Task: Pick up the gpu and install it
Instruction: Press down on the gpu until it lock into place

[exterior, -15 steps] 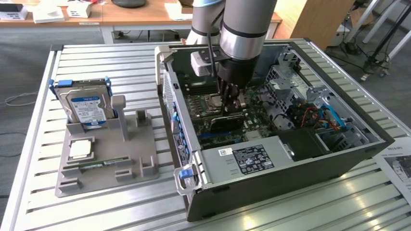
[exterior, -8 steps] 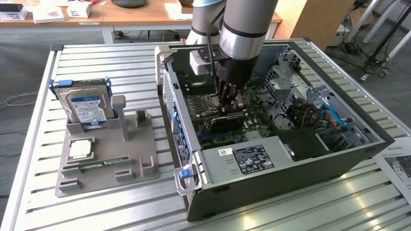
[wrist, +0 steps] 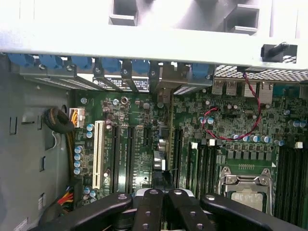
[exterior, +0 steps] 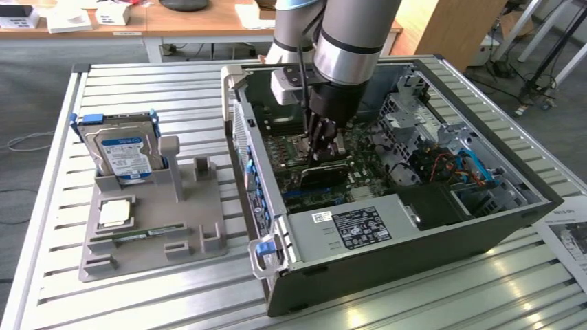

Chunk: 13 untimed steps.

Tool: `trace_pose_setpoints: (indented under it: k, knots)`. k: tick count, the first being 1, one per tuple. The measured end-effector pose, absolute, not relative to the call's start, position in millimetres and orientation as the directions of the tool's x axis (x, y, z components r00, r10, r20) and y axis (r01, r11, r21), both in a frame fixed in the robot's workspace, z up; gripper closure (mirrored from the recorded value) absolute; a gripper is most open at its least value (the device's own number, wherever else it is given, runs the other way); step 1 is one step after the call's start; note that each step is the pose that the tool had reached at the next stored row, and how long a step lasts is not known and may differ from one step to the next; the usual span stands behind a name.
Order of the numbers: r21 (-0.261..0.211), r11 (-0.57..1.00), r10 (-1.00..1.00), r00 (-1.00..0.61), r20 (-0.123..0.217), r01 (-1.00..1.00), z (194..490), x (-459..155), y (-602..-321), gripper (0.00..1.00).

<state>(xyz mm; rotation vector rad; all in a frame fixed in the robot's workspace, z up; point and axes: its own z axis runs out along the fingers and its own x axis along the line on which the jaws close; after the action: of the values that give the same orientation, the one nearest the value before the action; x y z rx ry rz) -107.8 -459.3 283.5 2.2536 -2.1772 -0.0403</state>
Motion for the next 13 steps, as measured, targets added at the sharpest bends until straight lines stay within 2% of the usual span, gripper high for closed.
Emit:
trace_pose_setpoints:
  k: [13]
  knots:
    - [0.023, -0.035, -0.999, 0.034, -0.025, -0.999, 282.0, -107.8, -457.5, 0.89]
